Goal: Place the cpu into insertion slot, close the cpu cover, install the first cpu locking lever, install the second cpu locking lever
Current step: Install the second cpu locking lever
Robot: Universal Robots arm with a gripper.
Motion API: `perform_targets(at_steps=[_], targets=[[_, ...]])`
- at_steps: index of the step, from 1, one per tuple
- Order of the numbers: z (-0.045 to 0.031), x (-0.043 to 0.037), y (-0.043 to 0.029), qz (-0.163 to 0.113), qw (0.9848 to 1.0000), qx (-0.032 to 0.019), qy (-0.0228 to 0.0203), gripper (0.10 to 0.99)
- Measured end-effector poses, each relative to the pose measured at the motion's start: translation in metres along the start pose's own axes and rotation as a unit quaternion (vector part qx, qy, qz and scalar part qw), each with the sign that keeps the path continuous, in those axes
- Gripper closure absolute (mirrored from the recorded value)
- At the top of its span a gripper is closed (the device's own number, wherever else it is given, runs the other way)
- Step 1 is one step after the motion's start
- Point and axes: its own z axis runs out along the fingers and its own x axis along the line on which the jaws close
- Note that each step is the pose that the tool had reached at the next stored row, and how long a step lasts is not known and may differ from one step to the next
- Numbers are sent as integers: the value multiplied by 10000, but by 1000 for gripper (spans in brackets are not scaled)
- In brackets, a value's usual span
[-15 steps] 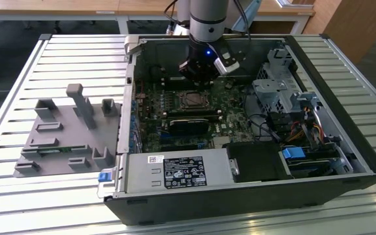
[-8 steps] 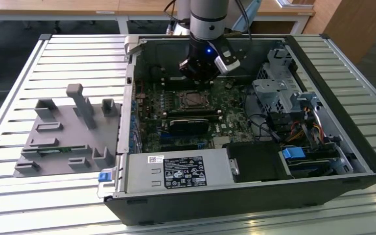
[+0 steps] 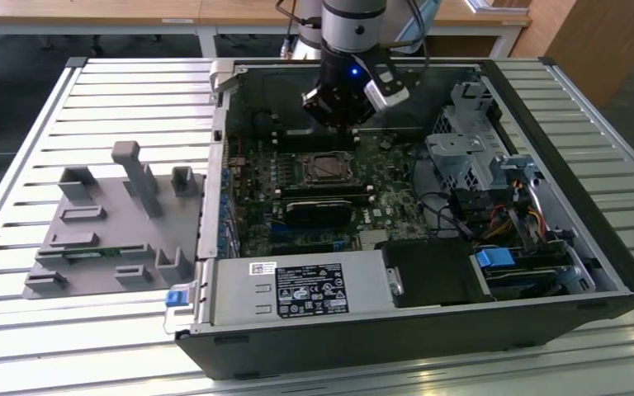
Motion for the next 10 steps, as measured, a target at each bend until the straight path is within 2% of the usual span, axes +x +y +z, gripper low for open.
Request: perform_targets(at_steps=[5,10], targets=[[-2,3,-75,0,10000,0,0,980],[-5,7,-219,1,10000,1,0,980]])
